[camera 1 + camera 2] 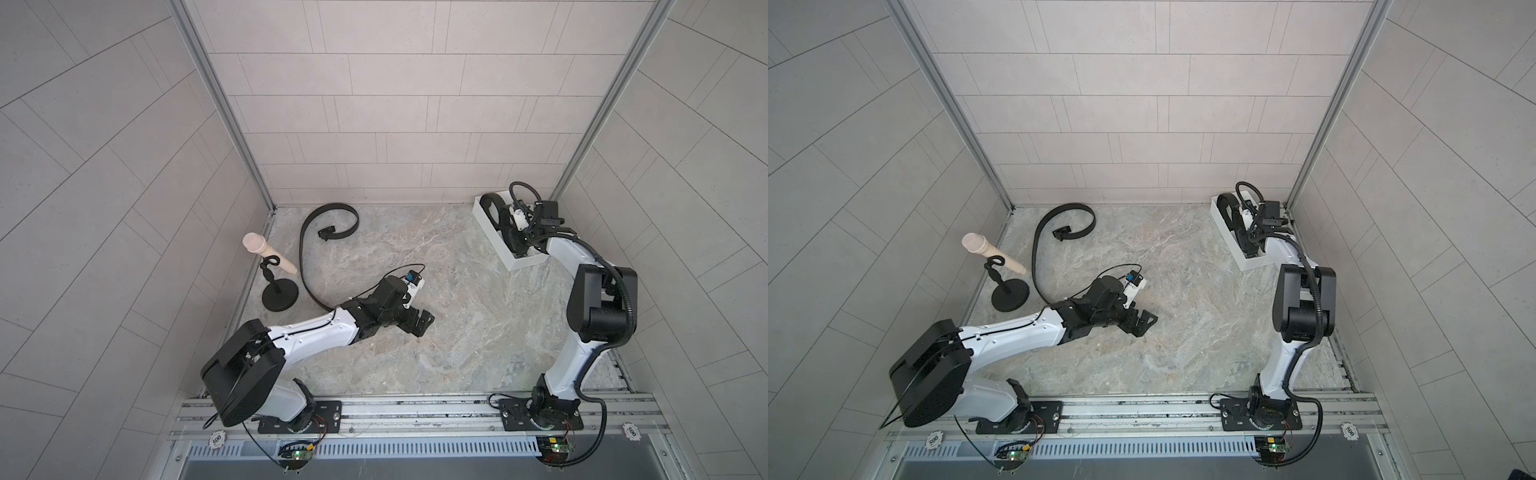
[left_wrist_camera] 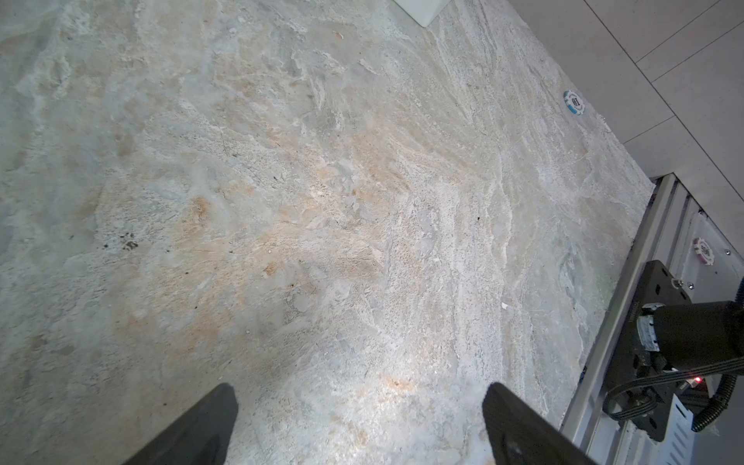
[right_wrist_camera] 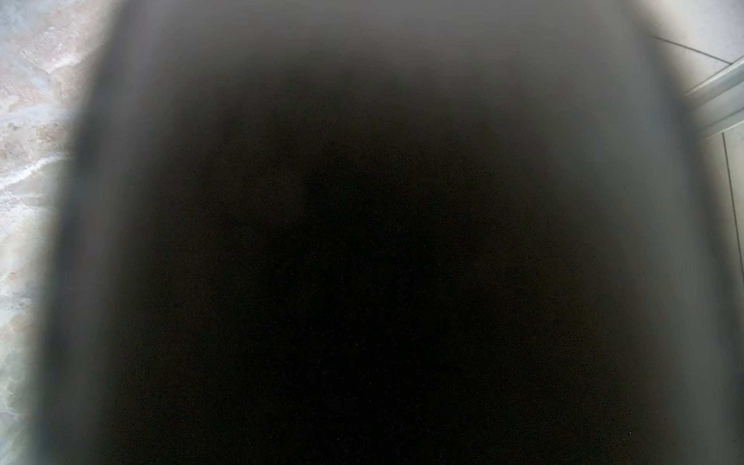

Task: Place the belts into the storage roll
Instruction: Place the belt in the container.

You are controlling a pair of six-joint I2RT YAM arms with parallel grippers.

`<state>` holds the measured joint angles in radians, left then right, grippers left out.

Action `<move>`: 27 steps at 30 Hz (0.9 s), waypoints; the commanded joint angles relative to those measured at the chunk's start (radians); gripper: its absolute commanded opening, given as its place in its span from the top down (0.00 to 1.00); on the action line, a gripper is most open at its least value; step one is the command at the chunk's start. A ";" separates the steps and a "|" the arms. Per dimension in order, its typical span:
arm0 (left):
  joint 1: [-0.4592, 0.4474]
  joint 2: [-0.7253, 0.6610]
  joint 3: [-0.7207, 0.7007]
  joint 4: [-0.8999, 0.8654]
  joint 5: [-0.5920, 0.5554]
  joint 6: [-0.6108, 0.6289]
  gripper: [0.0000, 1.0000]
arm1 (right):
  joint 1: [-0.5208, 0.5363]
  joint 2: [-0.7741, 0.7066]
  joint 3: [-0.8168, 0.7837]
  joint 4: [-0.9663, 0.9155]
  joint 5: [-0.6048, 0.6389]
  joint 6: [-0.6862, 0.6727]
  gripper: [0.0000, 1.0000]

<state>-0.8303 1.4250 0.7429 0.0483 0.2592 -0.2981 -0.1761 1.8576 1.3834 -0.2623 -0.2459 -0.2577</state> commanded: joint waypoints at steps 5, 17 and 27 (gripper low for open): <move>0.007 -0.022 0.004 0.002 0.006 0.004 0.00 | -0.035 0.003 -0.039 -0.107 0.053 -0.004 1.00; 0.007 -0.022 0.010 0.001 0.012 0.004 0.00 | -0.103 0.003 0.013 -0.182 0.036 0.033 0.50; 0.007 -0.015 0.013 0.001 0.021 0.003 0.00 | -0.102 -0.074 0.037 -0.199 0.048 0.019 0.25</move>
<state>-0.8268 1.4204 0.7433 0.0483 0.2695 -0.2981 -0.2798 1.8275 1.3937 -0.4160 -0.2024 -0.2180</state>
